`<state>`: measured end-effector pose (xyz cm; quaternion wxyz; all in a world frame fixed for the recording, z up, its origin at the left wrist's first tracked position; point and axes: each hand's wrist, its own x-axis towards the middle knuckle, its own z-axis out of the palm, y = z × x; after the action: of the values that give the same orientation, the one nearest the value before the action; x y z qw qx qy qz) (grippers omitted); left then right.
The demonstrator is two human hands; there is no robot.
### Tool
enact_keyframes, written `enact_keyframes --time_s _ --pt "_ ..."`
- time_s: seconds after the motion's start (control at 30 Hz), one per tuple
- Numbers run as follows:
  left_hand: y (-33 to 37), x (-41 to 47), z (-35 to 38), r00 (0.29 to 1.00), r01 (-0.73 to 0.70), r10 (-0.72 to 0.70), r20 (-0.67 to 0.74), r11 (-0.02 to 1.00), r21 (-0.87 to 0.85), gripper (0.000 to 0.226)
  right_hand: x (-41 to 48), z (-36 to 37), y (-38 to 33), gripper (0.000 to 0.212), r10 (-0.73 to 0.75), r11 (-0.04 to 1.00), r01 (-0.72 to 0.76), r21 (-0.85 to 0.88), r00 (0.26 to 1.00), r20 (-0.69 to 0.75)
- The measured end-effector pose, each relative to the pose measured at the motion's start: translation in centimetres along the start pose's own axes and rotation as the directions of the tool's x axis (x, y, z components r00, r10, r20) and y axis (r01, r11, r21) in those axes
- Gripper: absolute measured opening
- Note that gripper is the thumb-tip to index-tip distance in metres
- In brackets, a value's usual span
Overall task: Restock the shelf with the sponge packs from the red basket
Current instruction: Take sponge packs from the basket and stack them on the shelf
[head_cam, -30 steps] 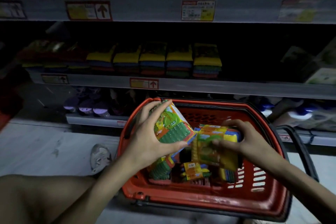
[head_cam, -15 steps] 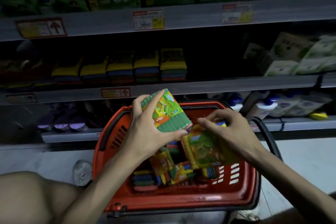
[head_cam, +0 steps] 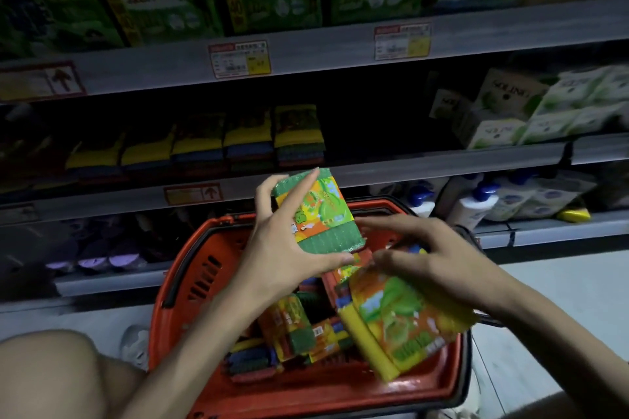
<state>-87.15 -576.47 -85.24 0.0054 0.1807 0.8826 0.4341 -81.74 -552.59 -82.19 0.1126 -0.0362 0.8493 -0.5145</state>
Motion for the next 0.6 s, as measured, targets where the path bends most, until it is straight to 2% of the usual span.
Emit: enact_keyframes --time_s 0.1,0.17,0.23,0.3,0.37,0.43,0.53,0.6 --pt "0.4 0.2 0.6 1.0 -0.006 0.006 0.021 0.999 -0.04 0.112 -0.8 1.1 0.2 0.054 0.038 0.971 -0.048 0.236 0.998 0.044" --pt "0.9 0.5 0.8 1.0 0.013 -0.014 -0.008 0.985 -0.173 0.087 -0.9 1.4 0.6 0.06 0.042 0.944 -0.042 0.327 0.999 0.006" --pt "1.4 0.9 0.9 0.994 -0.003 -0.03 -0.104 0.952 -0.306 0.064 -0.8 1.4 0.8 0.061 0.038 0.909 -0.013 0.417 0.998 -0.052" --pt "2.0 1.1 1.2 0.981 -0.047 -0.04 -0.192 0.903 -0.427 0.065 -0.9 1.4 1.0 0.058 0.035 0.869 0.005 0.494 0.997 -0.071" --pt "2.6 1.2 1.7 0.974 -0.053 -0.085 -0.208 0.815 -0.577 0.076 -0.9 1.5 1.3 0.058 0.026 0.846 0.023 0.533 0.996 -0.084" --pt "3.1 1.4 2.1 0.961 -0.046 -0.144 -0.235 0.758 -0.65 0.077 -0.9 1.6 1.6 0.06 0.043 0.829 0.021 0.559 0.994 -0.101" --pt "3.3 1.6 2.4 0.95 -0.027 -0.177 -0.258 0.775 -0.631 0.053 -1.0 1.9 2.0 0.063 0.053 0.836 0.022 0.549 0.991 -0.121" --pt "3.2 1.7 2.9 0.956 0.001 -0.181 -0.232 0.789 -0.615 0.046 -1.1 2.0 2.2 0.063 0.044 0.848 0.033 0.529 0.99 -0.133"
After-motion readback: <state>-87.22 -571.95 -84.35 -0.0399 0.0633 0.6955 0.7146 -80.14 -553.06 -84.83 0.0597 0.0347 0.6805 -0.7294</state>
